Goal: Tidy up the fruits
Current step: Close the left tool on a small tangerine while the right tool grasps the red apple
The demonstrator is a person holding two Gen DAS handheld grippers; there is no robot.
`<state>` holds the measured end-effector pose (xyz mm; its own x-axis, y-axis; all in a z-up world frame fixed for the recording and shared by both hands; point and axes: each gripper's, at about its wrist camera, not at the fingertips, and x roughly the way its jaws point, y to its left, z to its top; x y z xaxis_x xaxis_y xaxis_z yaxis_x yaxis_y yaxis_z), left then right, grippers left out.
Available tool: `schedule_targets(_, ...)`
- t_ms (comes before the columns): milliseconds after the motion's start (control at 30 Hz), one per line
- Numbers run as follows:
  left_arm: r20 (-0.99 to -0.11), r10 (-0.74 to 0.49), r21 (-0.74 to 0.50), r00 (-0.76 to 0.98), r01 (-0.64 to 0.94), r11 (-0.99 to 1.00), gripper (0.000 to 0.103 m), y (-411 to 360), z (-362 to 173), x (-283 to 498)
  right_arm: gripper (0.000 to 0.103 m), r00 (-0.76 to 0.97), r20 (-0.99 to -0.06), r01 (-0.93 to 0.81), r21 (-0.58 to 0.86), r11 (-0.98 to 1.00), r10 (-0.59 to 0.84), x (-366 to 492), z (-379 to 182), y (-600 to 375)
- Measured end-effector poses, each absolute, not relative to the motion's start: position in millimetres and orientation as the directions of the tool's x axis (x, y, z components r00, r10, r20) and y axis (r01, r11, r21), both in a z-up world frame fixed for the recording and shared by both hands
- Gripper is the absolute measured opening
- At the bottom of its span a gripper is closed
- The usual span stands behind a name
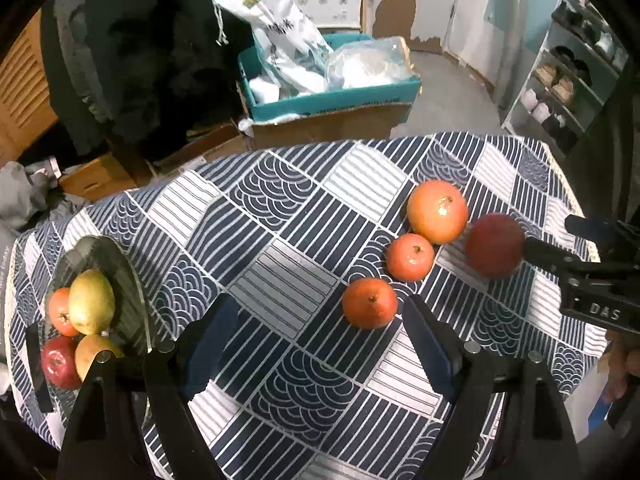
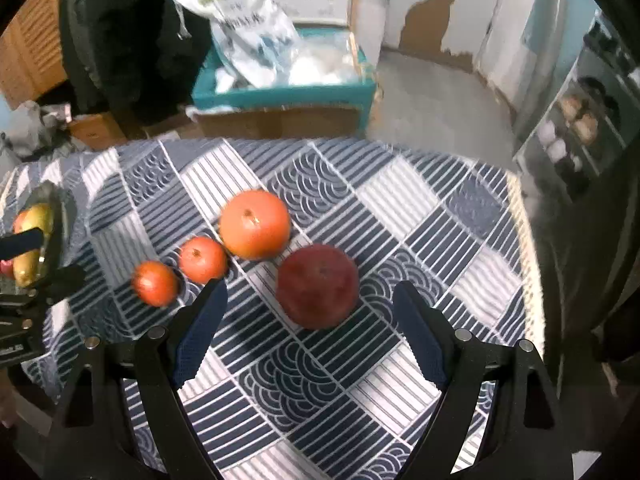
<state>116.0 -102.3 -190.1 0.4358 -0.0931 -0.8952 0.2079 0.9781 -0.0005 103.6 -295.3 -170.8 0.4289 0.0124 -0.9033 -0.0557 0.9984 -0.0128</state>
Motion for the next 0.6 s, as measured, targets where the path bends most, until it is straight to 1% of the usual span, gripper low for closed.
schedule_targets(167, -0.909, -0.093, -0.004, 0.406, 0.216, 0.976, 0.086, -109.2, -208.0, 123.7, 0.085, 0.367, -0.929, -0.012, 0.05, 0.999, 0.051, 118.2, -204.8, -303.4)
schedule_targets(333, -0.917, -0.099, -0.003, 0.386, 0.24, 0.971, 0.086, -115.6, -223.6, 127.7, 0.085, 0.327, -0.944, -0.004, 0.036, 0.999, 0.035, 122.7, -226.5, -306.8)
schedule_targets(600, -0.936, -0.097, -0.005, 0.338, 0.263, 0.965, 0.086, -128.3, -248.4, 136.3, 0.085, 0.3, -0.954, -0.008, 0.026, 1.0, 0.027, 125.3, -244.3, -308.4)
